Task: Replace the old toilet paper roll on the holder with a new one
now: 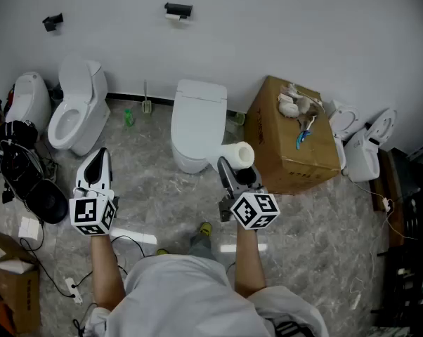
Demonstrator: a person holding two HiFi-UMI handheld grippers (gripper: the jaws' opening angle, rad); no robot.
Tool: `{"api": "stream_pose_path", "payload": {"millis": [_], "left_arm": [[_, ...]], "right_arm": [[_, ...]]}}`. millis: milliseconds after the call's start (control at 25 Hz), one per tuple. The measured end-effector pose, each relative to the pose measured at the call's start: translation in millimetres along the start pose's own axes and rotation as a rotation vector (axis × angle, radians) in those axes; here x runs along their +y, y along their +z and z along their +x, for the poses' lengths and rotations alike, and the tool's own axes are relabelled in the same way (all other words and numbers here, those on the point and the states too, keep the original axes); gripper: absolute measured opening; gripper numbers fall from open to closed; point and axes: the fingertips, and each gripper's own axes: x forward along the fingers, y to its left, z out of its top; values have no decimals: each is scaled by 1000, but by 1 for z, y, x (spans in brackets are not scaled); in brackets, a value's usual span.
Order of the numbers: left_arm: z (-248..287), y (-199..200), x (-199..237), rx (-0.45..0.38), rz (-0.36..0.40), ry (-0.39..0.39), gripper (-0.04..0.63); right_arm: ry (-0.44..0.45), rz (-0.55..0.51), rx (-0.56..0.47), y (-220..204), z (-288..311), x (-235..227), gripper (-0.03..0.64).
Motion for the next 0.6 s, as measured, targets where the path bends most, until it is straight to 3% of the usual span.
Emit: {"api": "stream_pose_path", "payload": {"millis": [400, 600], "left_arm": [[1, -2, -5, 9, 4, -7, 21], [-6, 0, 8, 5, 0, 27, 21]], "right_arm": [[18, -2, 14, -4, 4, 4, 293], [55, -14, 29, -7, 7, 16, 295]]}}
